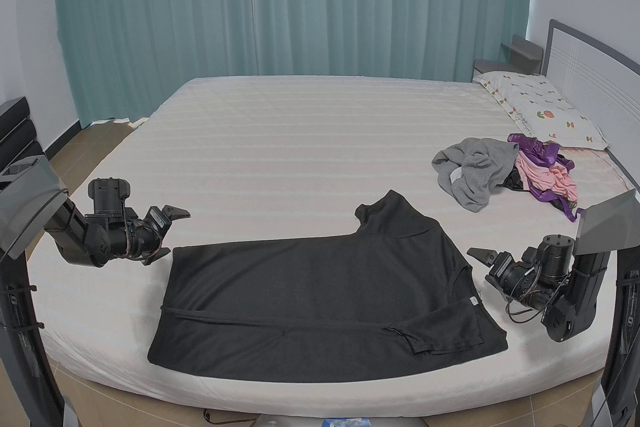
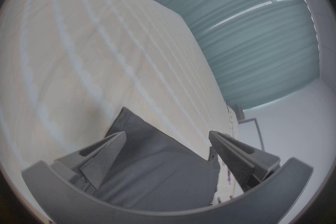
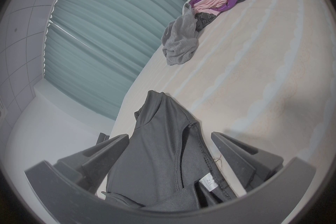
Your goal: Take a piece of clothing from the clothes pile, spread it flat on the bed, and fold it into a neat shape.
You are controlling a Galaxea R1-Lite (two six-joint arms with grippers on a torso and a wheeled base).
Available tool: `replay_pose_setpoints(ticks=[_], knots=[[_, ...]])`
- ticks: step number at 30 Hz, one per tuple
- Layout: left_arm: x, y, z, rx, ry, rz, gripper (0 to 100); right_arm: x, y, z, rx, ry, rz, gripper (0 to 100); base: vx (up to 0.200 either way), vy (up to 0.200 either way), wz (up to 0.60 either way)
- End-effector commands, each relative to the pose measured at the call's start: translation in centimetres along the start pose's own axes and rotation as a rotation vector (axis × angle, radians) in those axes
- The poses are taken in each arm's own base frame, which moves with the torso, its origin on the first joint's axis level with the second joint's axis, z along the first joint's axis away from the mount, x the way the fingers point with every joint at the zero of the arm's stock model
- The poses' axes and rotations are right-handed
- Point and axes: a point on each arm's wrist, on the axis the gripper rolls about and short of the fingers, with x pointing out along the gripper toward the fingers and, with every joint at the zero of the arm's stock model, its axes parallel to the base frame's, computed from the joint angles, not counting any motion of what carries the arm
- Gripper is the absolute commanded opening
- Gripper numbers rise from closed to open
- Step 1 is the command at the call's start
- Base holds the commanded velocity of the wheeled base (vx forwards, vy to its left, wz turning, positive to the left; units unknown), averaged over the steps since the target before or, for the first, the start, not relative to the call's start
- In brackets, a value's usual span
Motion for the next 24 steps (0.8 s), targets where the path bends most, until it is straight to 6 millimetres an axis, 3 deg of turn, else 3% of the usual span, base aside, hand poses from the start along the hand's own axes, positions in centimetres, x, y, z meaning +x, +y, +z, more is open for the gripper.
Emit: replay_pose_setpoints(ticks=[1, 7, 24], knots=[[2.8, 2.3, 0.6, 0.082, 0.019, 0.020, 100, 0.1, 0.2, -0.3, -0.005, 0.005, 0.010, 100, 0.000, 0.000, 0.00], [5.1, 3.7, 0.5, 0.246, 0.023, 0.007, 100, 0.2, 0.3, -0.7, -0.008, 0.019, 0.012, 100, 0.000, 0.000, 0.00], [5.2, 4.3, -0.2, 0.283, -0.003, -0.012, 100, 0.3, 0.5, -1.0, -0.013, 0.030, 0.019, 100, 0.000, 0.000, 0.00]])
